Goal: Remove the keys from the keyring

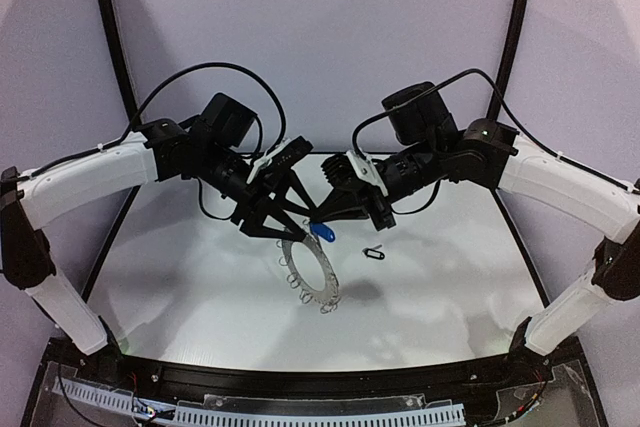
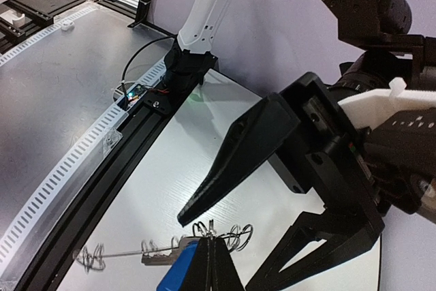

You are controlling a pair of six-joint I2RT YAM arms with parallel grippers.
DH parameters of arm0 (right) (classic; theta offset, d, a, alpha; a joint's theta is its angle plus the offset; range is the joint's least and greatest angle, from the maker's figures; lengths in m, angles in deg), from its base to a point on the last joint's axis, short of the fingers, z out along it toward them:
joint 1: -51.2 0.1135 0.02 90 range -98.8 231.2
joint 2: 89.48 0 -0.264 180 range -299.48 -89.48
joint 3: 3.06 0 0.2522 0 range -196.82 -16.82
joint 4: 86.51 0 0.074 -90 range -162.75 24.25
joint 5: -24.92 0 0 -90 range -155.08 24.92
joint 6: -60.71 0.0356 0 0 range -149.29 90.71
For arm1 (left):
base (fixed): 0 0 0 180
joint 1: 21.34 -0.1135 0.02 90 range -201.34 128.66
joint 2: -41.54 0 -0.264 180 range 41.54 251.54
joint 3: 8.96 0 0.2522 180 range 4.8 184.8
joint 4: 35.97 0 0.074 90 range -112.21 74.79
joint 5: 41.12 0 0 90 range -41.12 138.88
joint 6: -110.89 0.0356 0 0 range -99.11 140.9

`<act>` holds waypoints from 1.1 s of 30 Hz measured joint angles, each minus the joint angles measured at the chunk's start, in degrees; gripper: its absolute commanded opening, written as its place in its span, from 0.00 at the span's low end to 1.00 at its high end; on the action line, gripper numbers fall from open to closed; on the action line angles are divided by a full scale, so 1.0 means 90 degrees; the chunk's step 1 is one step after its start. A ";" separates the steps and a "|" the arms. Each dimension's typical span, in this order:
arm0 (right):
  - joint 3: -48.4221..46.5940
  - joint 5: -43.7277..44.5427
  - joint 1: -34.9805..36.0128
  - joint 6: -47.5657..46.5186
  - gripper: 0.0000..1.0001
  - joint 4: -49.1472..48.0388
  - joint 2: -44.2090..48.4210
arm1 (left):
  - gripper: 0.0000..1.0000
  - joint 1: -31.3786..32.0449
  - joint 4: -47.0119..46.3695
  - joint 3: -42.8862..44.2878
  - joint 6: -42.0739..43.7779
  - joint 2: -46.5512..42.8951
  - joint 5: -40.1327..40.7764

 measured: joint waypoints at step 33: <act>0.0554 0.0257 -0.0002 0.0612 0.00 -0.1105 0.0267 | 0.36 0.0000 0.0627 -0.0153 0.0848 -0.0068 -0.0578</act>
